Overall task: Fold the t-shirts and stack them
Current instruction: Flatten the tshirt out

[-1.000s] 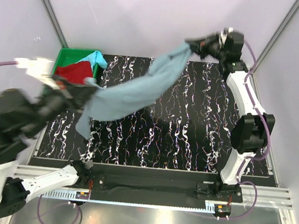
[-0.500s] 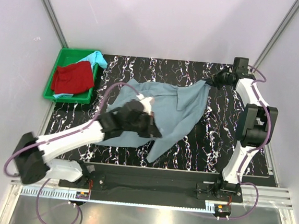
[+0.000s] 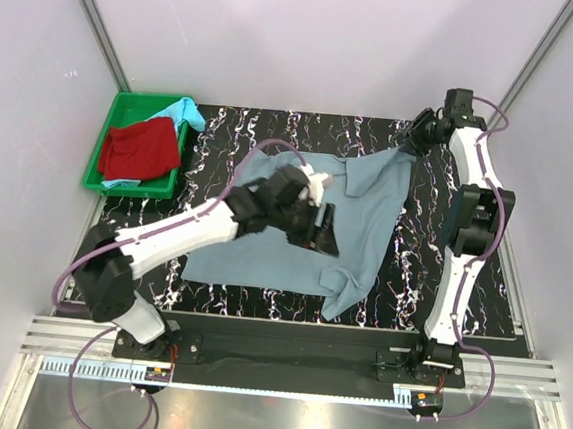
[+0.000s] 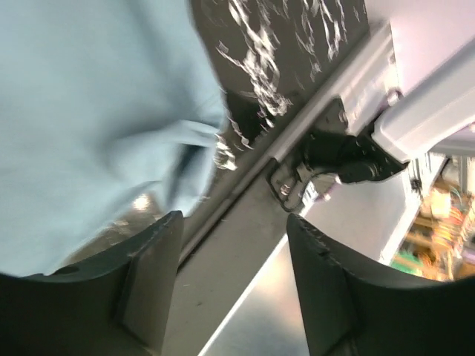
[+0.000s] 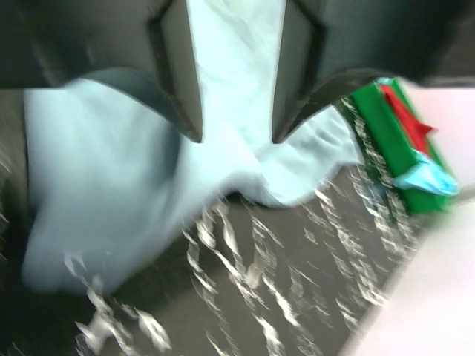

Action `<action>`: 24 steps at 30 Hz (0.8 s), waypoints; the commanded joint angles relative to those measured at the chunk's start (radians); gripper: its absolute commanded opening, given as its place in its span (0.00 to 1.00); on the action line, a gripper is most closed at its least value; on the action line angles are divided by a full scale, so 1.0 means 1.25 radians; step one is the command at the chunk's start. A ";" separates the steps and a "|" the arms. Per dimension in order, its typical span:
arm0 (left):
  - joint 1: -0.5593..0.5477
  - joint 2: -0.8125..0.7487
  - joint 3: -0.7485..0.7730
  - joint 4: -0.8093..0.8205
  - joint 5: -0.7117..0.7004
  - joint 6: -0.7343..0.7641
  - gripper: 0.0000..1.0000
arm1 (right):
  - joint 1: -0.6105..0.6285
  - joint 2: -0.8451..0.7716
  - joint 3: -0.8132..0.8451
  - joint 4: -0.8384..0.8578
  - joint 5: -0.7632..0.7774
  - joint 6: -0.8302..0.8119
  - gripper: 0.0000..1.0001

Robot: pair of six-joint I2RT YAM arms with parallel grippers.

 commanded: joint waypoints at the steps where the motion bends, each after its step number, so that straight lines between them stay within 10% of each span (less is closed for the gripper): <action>1: 0.088 -0.090 0.024 -0.152 0.027 0.130 0.63 | 0.006 -0.052 0.062 -0.236 0.084 -0.079 0.51; 14: 0.471 -0.175 -0.236 -0.181 -0.052 0.100 0.62 | 0.175 -0.613 -0.691 -0.254 0.129 -0.153 0.62; 24: 0.498 -0.100 -0.261 -0.143 -0.055 0.008 0.59 | 0.224 -0.773 -1.042 -0.130 0.044 0.006 0.59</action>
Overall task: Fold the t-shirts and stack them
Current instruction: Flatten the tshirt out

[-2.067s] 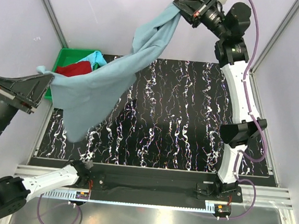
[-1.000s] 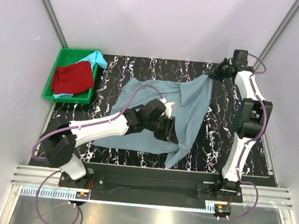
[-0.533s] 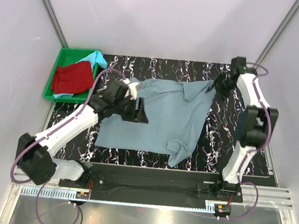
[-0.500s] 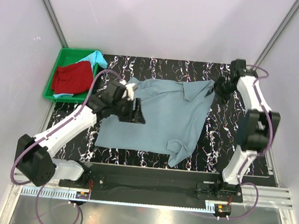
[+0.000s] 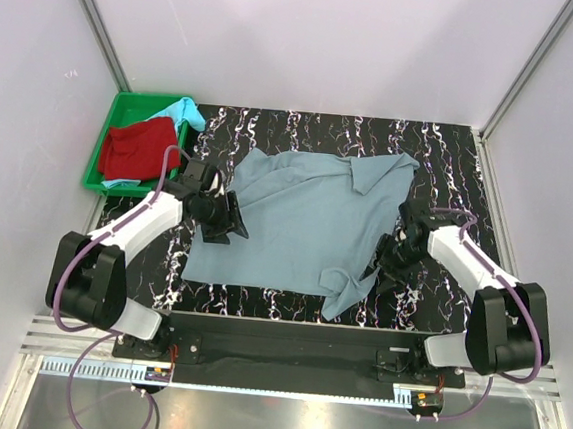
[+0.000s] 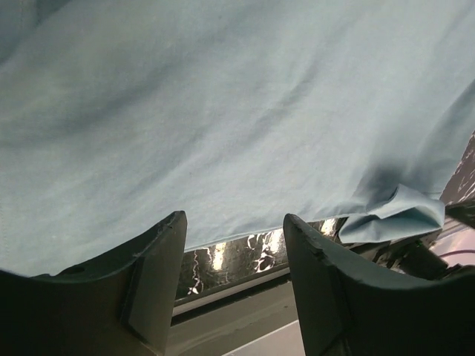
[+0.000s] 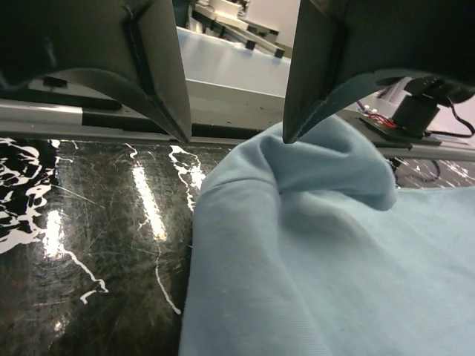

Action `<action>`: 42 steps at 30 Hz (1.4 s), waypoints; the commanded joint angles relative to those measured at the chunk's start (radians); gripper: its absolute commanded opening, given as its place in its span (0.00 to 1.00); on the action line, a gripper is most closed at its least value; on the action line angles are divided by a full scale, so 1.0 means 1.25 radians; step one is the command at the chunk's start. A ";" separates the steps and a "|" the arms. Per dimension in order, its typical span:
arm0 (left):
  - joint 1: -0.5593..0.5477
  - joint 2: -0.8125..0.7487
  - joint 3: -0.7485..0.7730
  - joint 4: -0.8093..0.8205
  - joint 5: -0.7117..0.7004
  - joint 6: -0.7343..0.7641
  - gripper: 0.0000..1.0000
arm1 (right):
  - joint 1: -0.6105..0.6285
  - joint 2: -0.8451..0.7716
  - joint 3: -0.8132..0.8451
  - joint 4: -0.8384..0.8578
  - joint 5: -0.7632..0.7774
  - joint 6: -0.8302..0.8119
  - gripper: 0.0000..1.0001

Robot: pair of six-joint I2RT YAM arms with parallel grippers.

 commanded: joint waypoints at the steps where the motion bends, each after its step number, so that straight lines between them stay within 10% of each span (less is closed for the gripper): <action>1: 0.005 -0.001 -0.012 0.028 -0.019 -0.063 0.59 | -0.003 -0.033 -0.017 0.063 -0.006 0.067 0.59; 11: 0.011 -0.027 -0.018 0.023 -0.053 -0.100 0.60 | -0.027 0.009 -0.141 0.237 -0.004 0.151 0.57; 15: 0.020 -0.028 -0.004 0.009 -0.050 -0.061 0.60 | -0.074 -0.011 -0.131 0.182 0.028 0.144 0.18; 19: 0.022 -0.027 0.016 0.014 -0.066 0.001 0.59 | -0.082 -0.072 -0.091 0.139 0.092 0.106 0.00; 25: 0.025 -0.088 -0.020 0.014 -0.081 0.032 0.60 | 0.033 0.028 0.156 0.044 0.180 -0.018 0.00; 29: 0.031 -0.093 -0.027 0.013 -0.067 0.048 0.59 | 0.160 0.312 0.461 0.014 0.147 -0.063 0.10; 32: 0.036 -0.087 -0.023 0.017 -0.053 0.054 0.59 | 0.206 0.438 0.632 -0.108 0.120 -0.058 0.44; 37: 0.038 -0.077 -0.024 0.017 -0.010 0.073 0.59 | 0.162 0.308 0.499 -0.069 0.156 -0.078 0.71; 42: 0.038 -0.089 -0.033 0.017 0.015 0.088 0.58 | 0.107 0.183 0.296 0.021 0.095 -0.045 0.72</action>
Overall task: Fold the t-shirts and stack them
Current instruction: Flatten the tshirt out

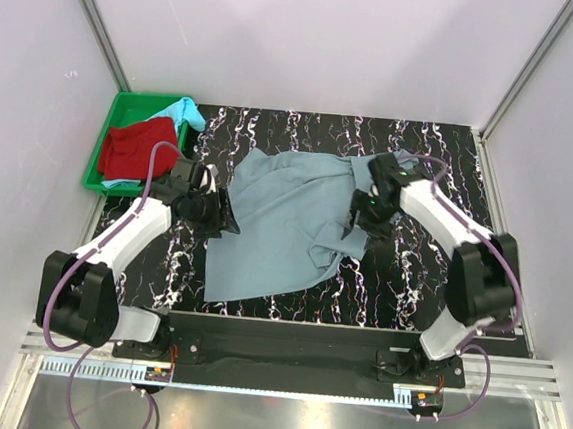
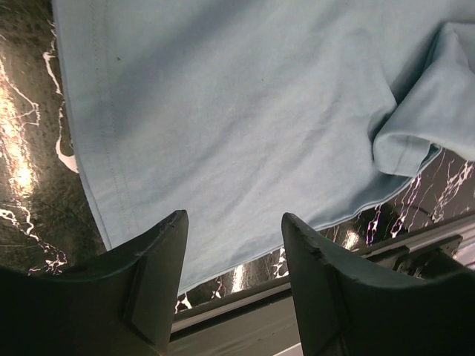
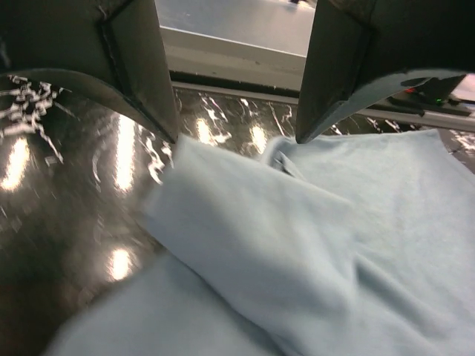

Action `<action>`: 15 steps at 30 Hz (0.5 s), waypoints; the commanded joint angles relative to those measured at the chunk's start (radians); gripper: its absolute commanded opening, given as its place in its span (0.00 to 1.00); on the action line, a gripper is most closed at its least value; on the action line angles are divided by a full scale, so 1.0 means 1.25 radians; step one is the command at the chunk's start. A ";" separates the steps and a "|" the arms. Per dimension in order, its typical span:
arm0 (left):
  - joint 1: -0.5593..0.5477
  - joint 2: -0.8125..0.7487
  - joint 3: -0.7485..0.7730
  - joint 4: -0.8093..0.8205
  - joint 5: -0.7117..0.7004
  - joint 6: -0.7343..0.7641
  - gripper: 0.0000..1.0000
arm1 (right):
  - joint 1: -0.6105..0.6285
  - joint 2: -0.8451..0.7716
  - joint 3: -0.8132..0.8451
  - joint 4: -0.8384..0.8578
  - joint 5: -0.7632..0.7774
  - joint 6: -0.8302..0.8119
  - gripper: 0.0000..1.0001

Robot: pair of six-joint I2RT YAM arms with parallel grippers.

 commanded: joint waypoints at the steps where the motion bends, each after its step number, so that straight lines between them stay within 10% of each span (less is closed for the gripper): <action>1: 0.006 -0.012 -0.013 0.013 0.050 0.026 0.58 | -0.036 -0.099 -0.100 0.057 -0.054 0.032 0.72; 15: 0.019 0.000 -0.007 0.002 0.100 0.066 0.56 | -0.054 -0.121 -0.209 0.265 -0.098 0.001 0.73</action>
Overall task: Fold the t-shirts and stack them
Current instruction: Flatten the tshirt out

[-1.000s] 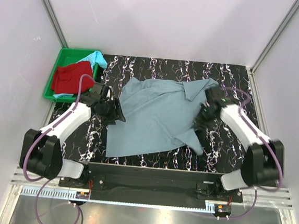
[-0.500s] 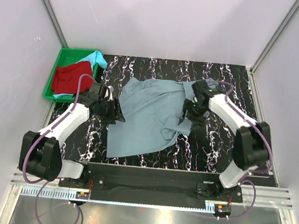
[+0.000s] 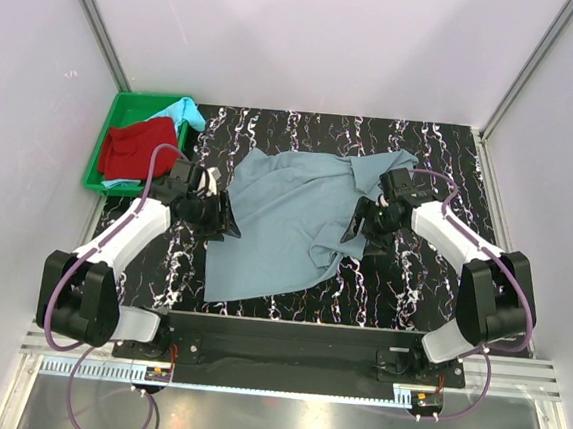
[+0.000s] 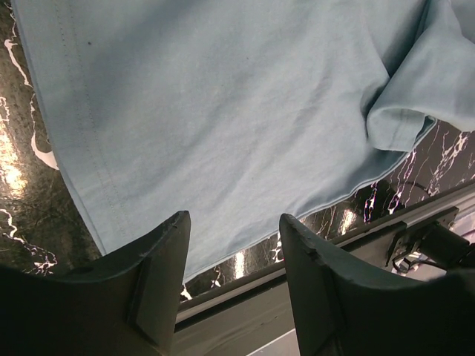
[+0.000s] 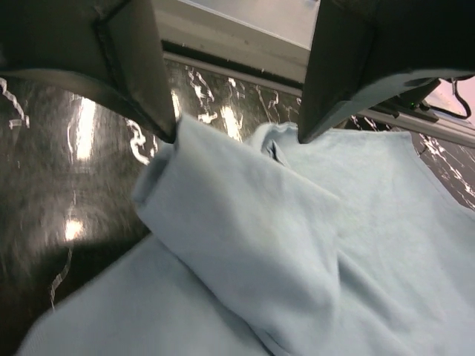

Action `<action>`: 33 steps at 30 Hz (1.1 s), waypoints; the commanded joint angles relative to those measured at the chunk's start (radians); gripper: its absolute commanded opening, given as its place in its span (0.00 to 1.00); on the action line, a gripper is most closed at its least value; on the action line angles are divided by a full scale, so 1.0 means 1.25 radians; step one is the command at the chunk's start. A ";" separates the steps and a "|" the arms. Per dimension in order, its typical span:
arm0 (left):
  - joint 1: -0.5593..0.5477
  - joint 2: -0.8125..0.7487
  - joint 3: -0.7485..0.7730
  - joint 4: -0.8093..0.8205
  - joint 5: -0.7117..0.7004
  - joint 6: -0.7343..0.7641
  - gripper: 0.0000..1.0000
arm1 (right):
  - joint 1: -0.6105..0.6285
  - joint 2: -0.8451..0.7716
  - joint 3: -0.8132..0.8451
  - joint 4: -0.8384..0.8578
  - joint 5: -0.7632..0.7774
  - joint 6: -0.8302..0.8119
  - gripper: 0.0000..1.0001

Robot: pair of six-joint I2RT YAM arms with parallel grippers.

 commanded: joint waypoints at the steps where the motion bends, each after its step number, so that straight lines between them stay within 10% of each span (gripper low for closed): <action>1: 0.012 -0.002 0.006 0.004 0.035 0.032 0.56 | 0.001 0.018 0.005 0.093 -0.013 -0.035 0.70; 9: 0.033 -0.009 0.005 -0.008 0.047 0.053 0.56 | 0.001 0.033 0.003 0.119 -0.108 -0.006 0.45; 19: 0.053 0.005 0.009 0.002 0.050 0.046 0.56 | -0.059 0.021 0.117 0.180 -0.233 0.381 0.20; 24: 0.055 0.002 0.003 0.000 0.072 0.039 0.55 | -0.079 0.249 0.219 0.547 -0.430 0.704 0.38; 33: 0.064 -0.031 -0.033 -0.002 0.063 0.060 0.55 | -0.120 0.167 0.263 0.274 -0.352 0.268 0.70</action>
